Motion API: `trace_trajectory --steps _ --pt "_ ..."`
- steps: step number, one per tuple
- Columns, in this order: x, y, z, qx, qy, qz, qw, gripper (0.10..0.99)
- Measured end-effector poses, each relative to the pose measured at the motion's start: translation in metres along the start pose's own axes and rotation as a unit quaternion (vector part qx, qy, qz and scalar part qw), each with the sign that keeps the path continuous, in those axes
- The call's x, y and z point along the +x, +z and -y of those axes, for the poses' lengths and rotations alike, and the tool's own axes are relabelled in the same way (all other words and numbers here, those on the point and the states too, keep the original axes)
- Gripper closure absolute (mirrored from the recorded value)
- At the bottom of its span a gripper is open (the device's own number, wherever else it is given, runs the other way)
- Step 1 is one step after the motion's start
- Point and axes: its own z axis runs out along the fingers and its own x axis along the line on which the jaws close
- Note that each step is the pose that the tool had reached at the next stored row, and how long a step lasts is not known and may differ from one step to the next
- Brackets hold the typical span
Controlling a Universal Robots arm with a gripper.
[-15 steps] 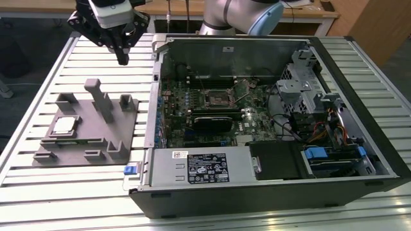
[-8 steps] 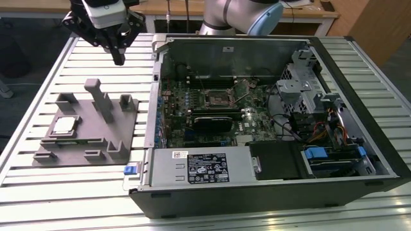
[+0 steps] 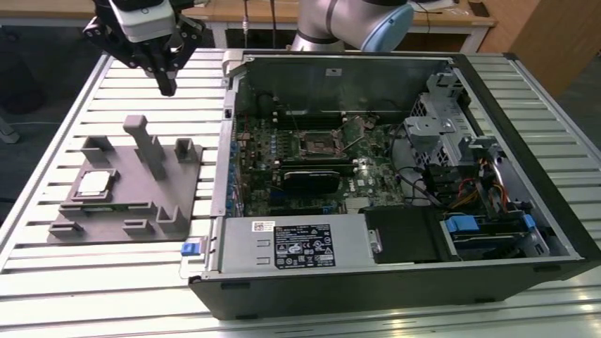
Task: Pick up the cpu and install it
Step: 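Reach for the cpu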
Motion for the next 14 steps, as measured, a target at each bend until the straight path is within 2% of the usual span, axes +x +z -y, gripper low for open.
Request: trace_trajectory --steps 14 --pt "0.0137 0.0004 0.0011 0.0 0.0 -0.0002 1.0 0.98"
